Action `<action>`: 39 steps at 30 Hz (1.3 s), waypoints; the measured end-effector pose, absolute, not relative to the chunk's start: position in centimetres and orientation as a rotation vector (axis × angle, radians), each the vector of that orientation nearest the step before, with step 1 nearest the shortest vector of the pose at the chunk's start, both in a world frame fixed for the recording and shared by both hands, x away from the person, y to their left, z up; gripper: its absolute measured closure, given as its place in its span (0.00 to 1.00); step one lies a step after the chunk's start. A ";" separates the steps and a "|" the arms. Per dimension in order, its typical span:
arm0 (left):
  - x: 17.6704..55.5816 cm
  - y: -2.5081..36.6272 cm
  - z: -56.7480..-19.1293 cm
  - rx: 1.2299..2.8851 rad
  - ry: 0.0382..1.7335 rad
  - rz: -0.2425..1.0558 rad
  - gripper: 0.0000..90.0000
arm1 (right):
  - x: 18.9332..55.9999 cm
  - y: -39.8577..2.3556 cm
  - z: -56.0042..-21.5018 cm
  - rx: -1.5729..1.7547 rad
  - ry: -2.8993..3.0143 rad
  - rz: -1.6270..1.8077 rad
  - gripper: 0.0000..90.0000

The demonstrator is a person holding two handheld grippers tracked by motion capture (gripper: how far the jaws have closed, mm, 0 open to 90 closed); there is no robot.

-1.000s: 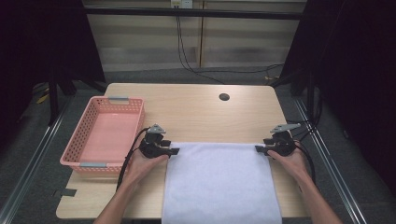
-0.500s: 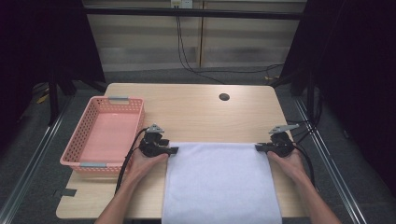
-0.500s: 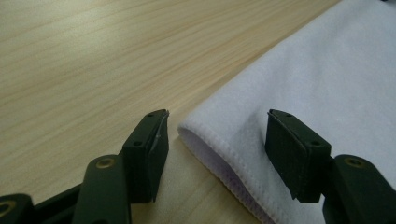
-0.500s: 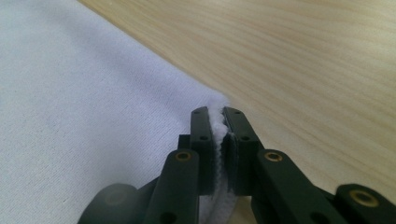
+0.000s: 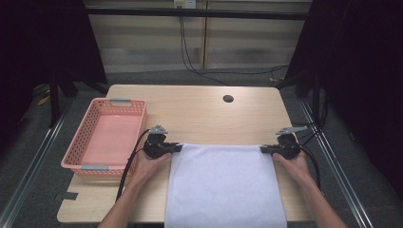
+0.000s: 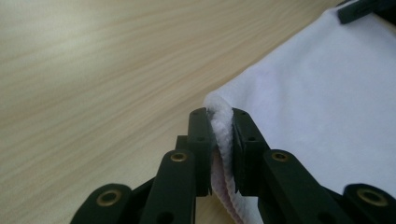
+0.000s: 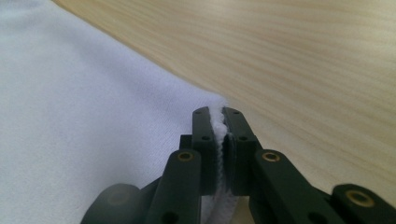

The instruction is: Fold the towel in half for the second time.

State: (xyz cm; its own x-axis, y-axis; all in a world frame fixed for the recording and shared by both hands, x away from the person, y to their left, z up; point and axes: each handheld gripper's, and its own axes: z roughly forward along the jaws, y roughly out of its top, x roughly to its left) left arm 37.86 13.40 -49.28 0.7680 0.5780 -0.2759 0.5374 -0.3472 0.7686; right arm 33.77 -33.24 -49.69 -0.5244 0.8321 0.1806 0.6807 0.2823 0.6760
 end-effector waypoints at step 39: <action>40.2 13.3 -39.3 1.858 0.725 0.236 0.90 | 36.0 -35.3 -39.2 1.257 2.039 1.400 0.95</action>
